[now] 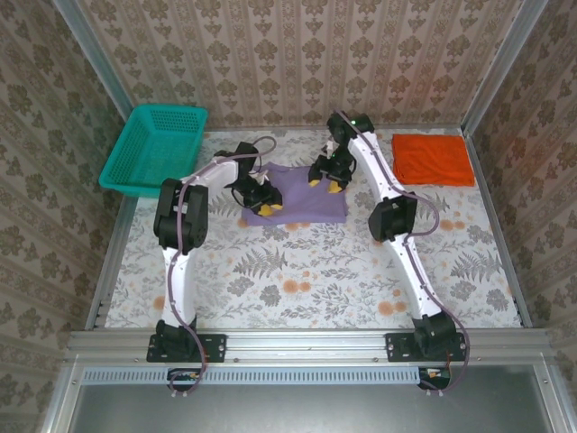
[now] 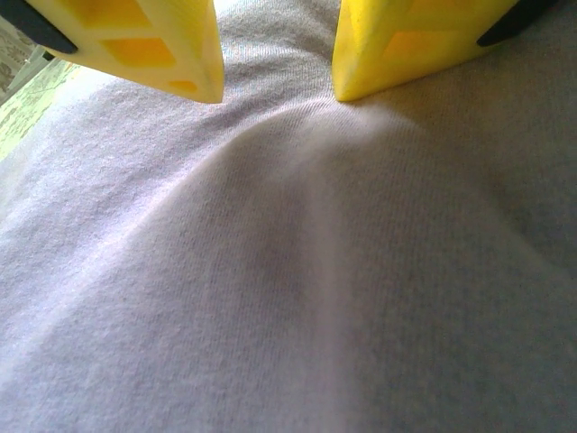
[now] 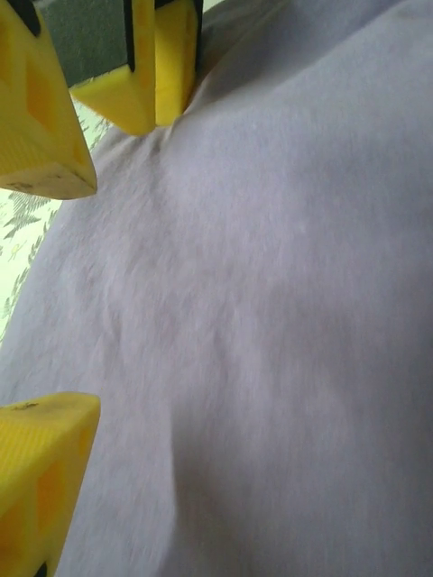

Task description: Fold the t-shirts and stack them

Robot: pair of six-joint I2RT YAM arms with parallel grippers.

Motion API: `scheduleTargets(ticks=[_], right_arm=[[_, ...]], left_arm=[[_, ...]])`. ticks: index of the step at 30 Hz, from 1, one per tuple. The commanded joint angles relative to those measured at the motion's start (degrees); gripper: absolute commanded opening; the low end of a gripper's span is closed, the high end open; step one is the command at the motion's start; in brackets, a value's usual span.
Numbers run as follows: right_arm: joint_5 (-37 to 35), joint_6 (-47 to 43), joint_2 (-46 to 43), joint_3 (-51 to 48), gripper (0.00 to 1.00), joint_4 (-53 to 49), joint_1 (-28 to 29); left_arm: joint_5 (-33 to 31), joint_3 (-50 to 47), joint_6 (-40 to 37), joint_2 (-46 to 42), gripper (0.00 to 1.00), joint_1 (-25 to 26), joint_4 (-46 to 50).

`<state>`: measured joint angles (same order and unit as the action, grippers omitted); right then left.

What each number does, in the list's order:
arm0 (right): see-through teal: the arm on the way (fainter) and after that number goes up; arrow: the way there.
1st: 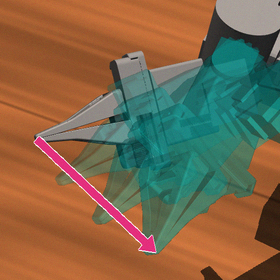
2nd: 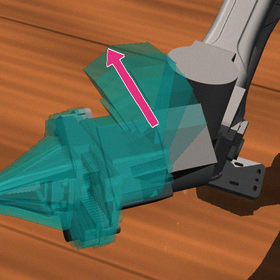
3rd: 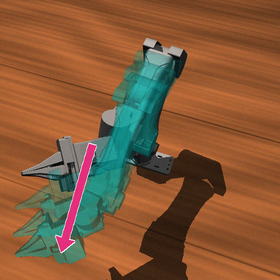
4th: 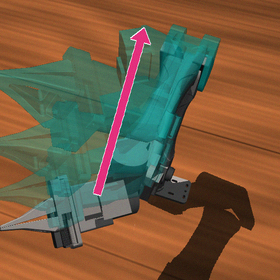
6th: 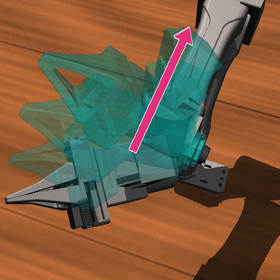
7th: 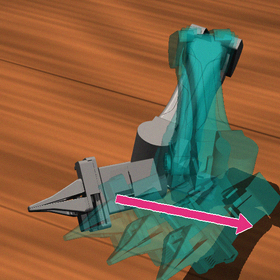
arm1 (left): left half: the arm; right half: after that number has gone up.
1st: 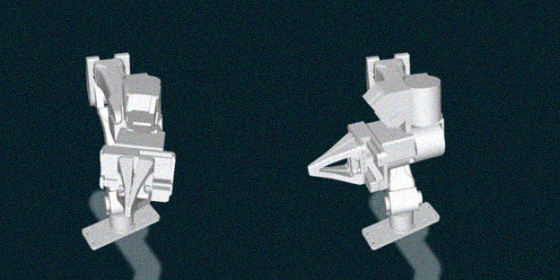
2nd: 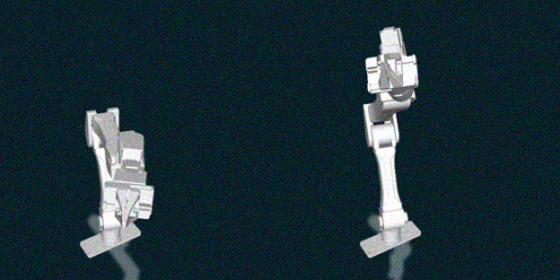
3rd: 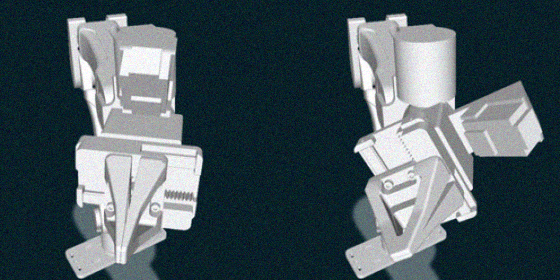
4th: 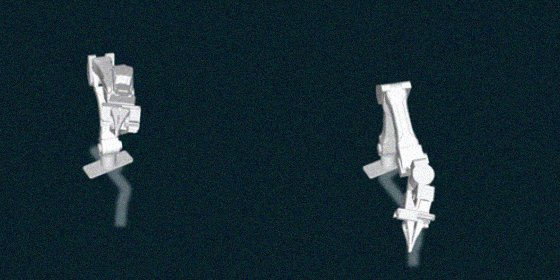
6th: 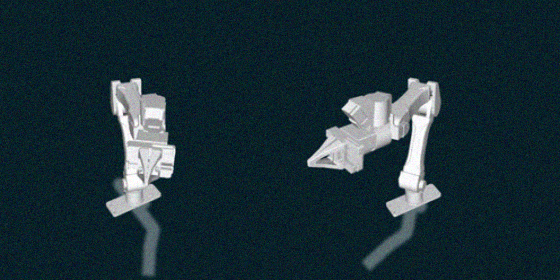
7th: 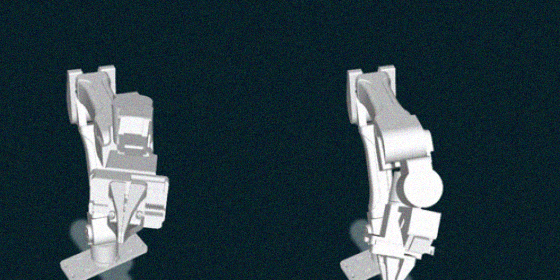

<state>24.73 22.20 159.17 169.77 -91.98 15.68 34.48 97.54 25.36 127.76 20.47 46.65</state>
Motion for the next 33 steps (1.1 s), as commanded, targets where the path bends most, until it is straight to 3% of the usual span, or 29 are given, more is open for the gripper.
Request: scheduleTargets(ticks=[1, 5, 8, 13, 15, 18, 21, 25, 30, 33], right_arm=[[-3.36, -1.03, -9.12, -4.76, 0.66, -11.18, -1.27], [-7.13, -0.54, -17.46, -11.86, 0.69, -10.36, -0.99], [-4.41, 0.25, -24.86, -23.99, 0.7, -1.36, 0.64], [10.5, 13.7, -49.76, -71.05, 0.69, 38.57, -4.08], [7.53, 14.12, -58.37, -81.68, 0.72, 45.24, -6.48], [7.36, 13.98, -64.1, -90.21, 0.7, 50.49, -7.84], [7.21, 18.79, -64.08, -96.29, 0.63, 60.06, -5.79], [5.83, 27.36, -57.25, -98.01, 0.38, 73.52, -0.97], [5.79, 29.92, -44.82, -90.0, 0.25, 73.12, 4.53], [4.21, 30.72, -42.15, -91.57, 0.2, 74.59, 4.86]], left_arm=[[-1.95, -1.79, -1.93, -1.93, 0.39, -0.89, 0.92], [-1.17, -2.77, -1.9, -2.54, 0.39, -0.71, 0.68], [-0.66, -3.86, -1.58, -2.71, 0.39, -0.37, -0.4], [-0.11, -2.75, -1.79, -2.59, 0.39, -0.01, 0.45], [-0.12, -3.41, -1.79, -3.24, 0.39, -0.08, -0.02], [-0.28, -5.8, -1.46, -4.09, 0.39, -0.07, -1.73], [-0.26, -6.21, -1.19, -3.76, 0.38, 0.01, -2.01], [-0.91, -6.08, -1.09, -3.49, 0.36, 0.36, -1.58], [-3.14, -7.21, -1.55, -4.0, 0.36, 0.7, -1.36], [-4.69, -8.43, -2.4, -4.48, 0.35, 0.71, -0.78]])
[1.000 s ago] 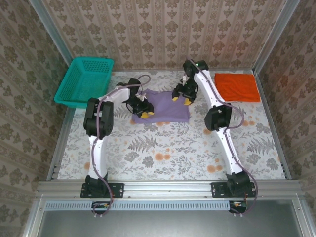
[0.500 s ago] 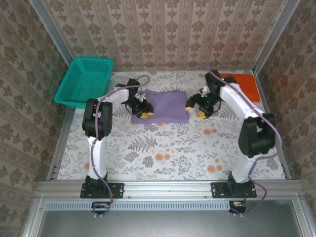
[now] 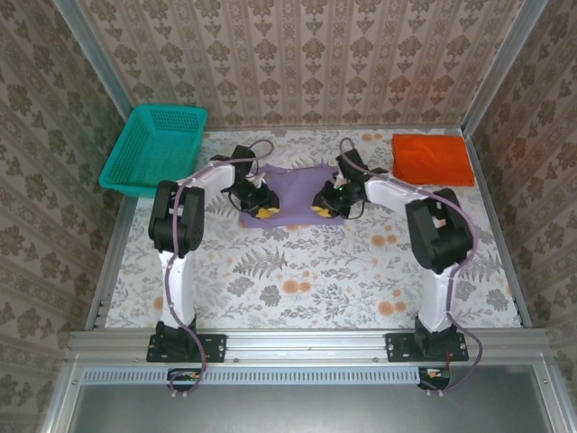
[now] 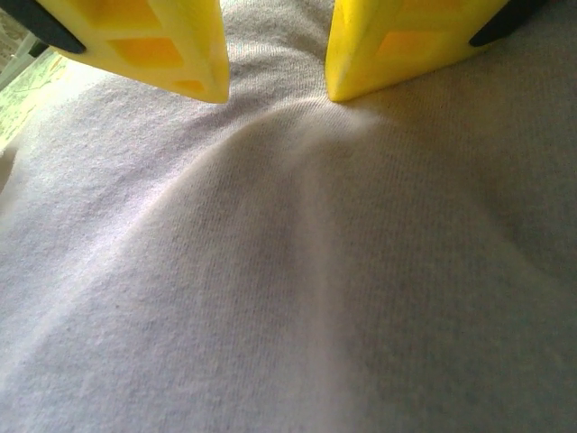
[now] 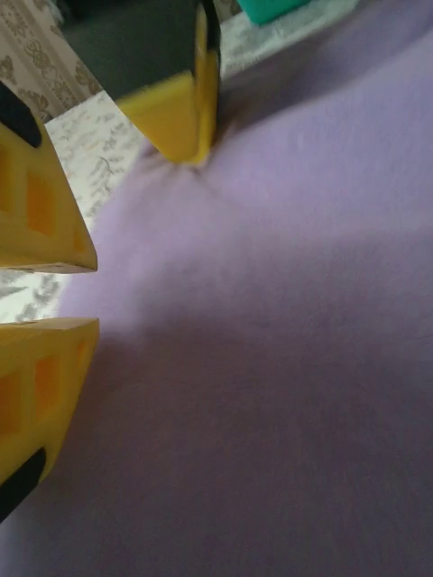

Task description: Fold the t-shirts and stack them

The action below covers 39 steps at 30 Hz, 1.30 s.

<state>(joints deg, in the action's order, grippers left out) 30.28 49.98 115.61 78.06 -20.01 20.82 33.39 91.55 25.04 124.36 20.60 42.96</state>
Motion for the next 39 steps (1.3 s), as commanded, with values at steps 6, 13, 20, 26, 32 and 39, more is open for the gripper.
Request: scheduleTargets(ticks=[6, 13, 20, 26, 32, 39], right_arm=[[-2.97, 2.02, 1.11, -8.08, 0.18, 2.77, -1.46], [-3.65, 2.64, -4.12, -22.45, 0.18, 5.84, -3.0], [-2.96, 6.35, -12.83, -33.67, 0.19, 8.87, -1.63], [-2.25, 5.08, -23.11, -32.89, 0.31, 7.53, -0.78], [-3.38, 3.61, -23.8, -23.32, 0.35, 8.77, -1.94], [-3.45, 4.01, -7.46, -5.67, 0.18, 7.59, -4.73]], left_arm=[[-6.21, -8.14, -3.72, -3.75, 0.35, 0.48, 2.48], [-11.7, -16.98, -5.69, -8.65, 0.35, 0.43, 0.77], [-9.84, -20.14, -5.53, -12.38, 0.36, 0.32, 0.36], [-8.73, -13.84, -4.27, -13.78, 0.45, -0.2, 4.46], [-5.26, -0.72, -1.94, -12.01, 0.54, -0.86, 7.14], [-4.39, 12.88, -1.14, -1.2, 0.32, -2.23, 7.8]])
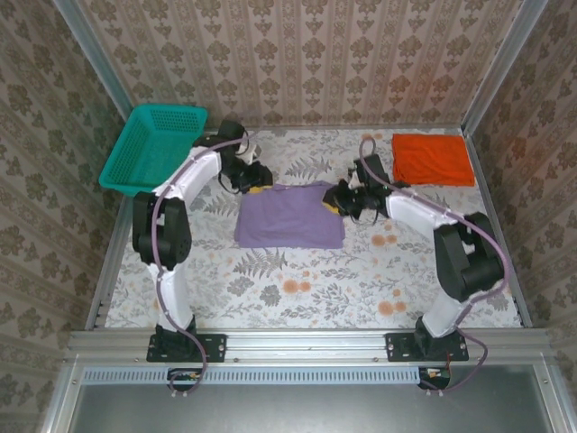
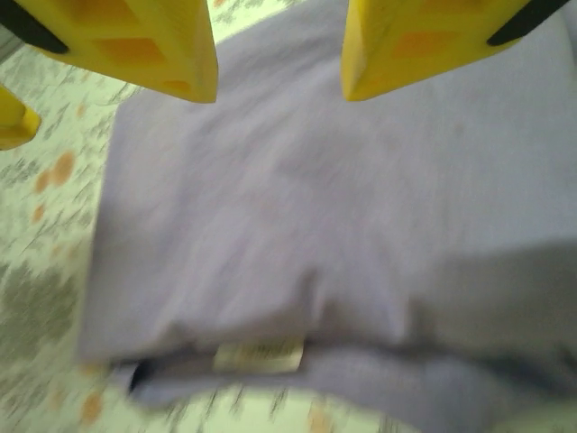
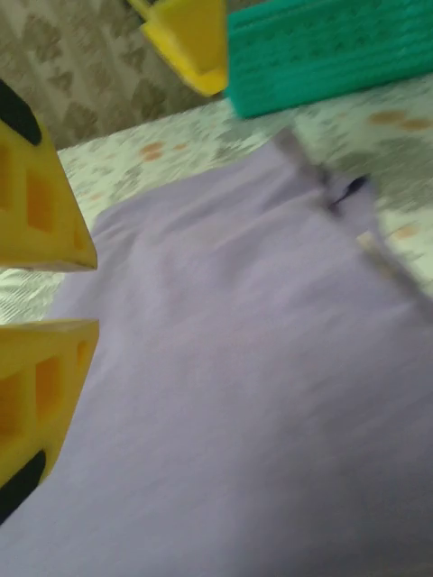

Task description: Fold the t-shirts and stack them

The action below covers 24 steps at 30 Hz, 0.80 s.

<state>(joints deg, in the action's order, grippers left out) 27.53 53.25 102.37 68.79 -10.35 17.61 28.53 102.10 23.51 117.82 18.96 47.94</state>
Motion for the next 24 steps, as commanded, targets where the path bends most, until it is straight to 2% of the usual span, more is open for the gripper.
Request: scheduleTargets(ticks=[1, 7, 10, 17, 22, 24], right_arm=[[0.28, 1.1, 8.58, 6.03, 0.17, -1.68, -1.92], [0.76, -4.04, 22.12, 21.66, 0.14, -10.4, -3.19], [0.3, -3.58, 26.1, 24.0, 0.14, -11.08, -4.87], [0.72, -2.7, 28.81, 23.41, 0.14, -11.86, -9.22], [1.91, -2.57, 27.98, 24.22, 0.16, -11.93, -10.16], [2.32, -2.45, 26.84, 24.94, 0.19, -11.78, -10.14]], left_arm=[[0.4, 3.63, 0.37, 6.84, 0.3, -0.89, 2.81], [-0.81, 8.98, 1.41, 14.8, 0.29, -3.19, 1.09], [-2.45, 10.36, 1.7, 17.76, 0.29, -4.43, 0.52], [-8.21, 9.48, 4.08, 19.8, 0.28, -7.3, 0.27], [-7.28, 11.55, 4.53, 19.76, 0.29, -7.54, 0.3], [-6.0, 14.3, 4.63, 19.66, 0.36, -7.3, 1.19]])
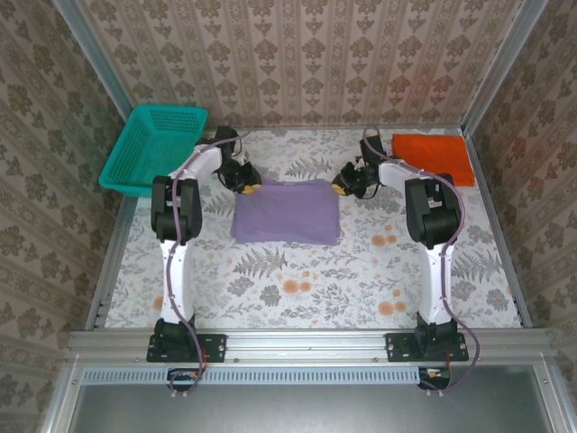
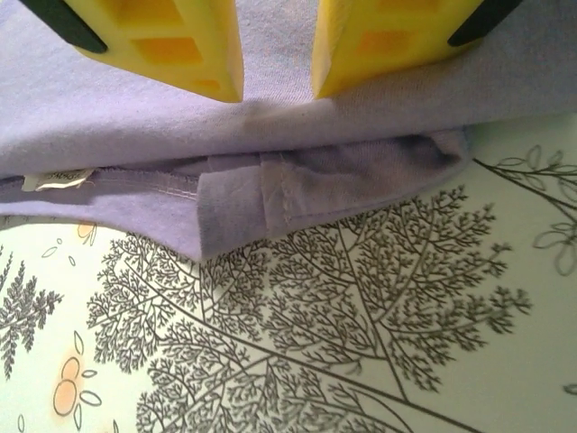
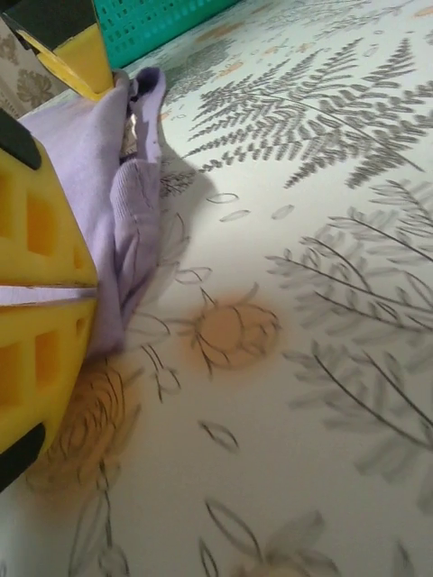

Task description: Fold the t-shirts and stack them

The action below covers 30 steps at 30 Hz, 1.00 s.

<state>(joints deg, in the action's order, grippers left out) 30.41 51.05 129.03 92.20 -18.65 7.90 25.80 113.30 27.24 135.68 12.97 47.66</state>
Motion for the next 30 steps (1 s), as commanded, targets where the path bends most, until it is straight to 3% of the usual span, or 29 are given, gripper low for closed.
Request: scheduleTargets(ticks=[1, 4, 7, 9, 11, 16, 21, 25, 30], right_arm=[[-0.59, -0.19, -0.79, 1.54, 0.22, -3.25, -0.43], [-1.43, -0.82, -5.64, -0.07, 0.42, -3.1, -0.34], [-3.61, -2.7, -11.55, -4.38, 0.62, -3.74, 0.37], [-4.05, -4.03, -14.7, -7.83, 0.71, -4.15, 1.52], [-3.68, -5.54, -16.71, -10.95, 0.75, -5.07, 3.05], [-8.89, -8.86, -18.91, -16.37, 0.78, -8.0, 7.91], [-14.27, -10.35, -17.06, -16.28, 0.73, -7.49, 11.53], [-18.78, -12.12, -13.75, -12.85, 0.7, -9.71, 12.84], [-23.82, -14.7, -10.31, -8.66, 0.66, -14.04, 14.26]], left_arm=[[-2.85, 4.68, 0.88, 1.67, 0.4, -1.1, 2.14], [-2.07, 10.01, 0.02, 0.57, 0.64, 0.05, 4.77], [-1.9, 10.64, -0.08, -3.14, 0.79, 1.34, 4.9], [-2.78, 8.85, -0.28, -6.52, 0.89, 2.39, 4.64], [-4.62, 5.03, -0.93, -10.78, 0.99, 3.51, 4.12], [-10.54, -10.75, -1.3, -24.2, 1.0, 5.7, 0.87], [-17.48, -27.52, -0.82, -38.21, 1.0, 7.44, -1.42], [-18.5, -38.58, -0.21, -45.75, 1.0, 7.95, -3.4], [-18.41, -43.45, -0.4, -49.22, 1.0, 8.03, -1.14]])
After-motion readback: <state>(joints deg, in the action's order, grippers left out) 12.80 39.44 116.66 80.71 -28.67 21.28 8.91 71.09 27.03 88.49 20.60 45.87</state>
